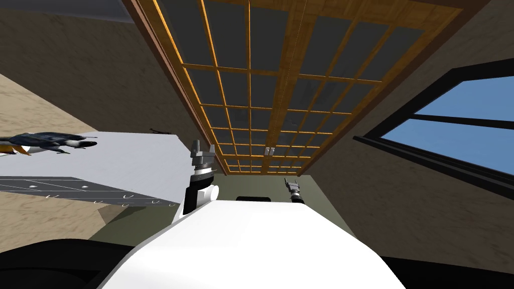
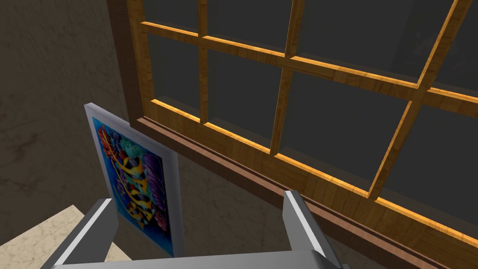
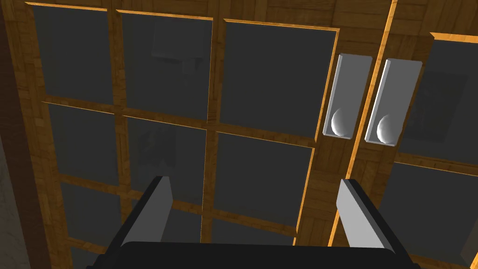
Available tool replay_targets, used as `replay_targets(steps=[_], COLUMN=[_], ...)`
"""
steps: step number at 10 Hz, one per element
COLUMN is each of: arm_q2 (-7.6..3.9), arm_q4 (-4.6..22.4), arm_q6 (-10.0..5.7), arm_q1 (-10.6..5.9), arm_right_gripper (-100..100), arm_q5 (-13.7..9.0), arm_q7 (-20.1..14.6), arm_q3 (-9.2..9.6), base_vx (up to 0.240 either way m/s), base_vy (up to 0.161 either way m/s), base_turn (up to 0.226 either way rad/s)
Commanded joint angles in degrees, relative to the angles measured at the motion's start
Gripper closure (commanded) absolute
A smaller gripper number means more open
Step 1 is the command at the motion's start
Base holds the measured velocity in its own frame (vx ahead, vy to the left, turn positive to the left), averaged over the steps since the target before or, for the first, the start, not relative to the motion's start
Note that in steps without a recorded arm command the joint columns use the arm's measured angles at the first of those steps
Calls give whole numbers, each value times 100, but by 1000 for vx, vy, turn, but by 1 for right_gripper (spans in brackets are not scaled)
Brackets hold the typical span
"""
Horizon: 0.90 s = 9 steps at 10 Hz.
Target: Pull the door open
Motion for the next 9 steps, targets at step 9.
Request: replay_targets(steps=[9], arm_q2=[-244], arm_q4=[406], arm_q6=[-23], arm_q1=[421], arm_right_gripper=[-100], arm_q5=[-64], arm_q7=[75], arm_q3=[-972], base_vx=[-89], base_vy=[-21], base_turn=[30])
